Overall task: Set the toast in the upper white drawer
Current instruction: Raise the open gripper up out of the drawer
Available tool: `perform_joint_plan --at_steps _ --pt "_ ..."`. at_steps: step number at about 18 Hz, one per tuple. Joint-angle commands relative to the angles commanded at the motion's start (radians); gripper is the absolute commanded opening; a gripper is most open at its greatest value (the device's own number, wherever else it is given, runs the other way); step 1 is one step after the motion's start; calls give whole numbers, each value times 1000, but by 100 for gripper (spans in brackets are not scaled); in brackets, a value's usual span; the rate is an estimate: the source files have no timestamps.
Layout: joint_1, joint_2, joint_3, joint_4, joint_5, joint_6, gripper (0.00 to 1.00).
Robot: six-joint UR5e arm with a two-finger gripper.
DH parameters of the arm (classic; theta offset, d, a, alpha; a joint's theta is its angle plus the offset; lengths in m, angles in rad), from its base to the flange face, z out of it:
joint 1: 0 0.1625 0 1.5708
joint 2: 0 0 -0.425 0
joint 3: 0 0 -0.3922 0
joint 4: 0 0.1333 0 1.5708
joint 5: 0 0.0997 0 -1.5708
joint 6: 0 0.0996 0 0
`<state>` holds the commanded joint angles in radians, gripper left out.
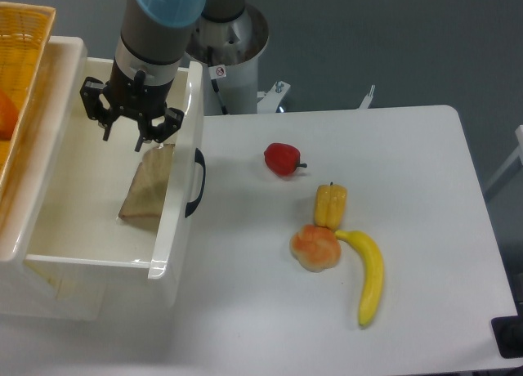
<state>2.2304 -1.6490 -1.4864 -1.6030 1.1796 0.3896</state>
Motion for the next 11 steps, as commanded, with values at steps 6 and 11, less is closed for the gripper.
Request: perform_joint_plan --at_steps 6,11 --pt "64 20 5 67 69 60 95" --pt "101 31 3 106 94 61 100"
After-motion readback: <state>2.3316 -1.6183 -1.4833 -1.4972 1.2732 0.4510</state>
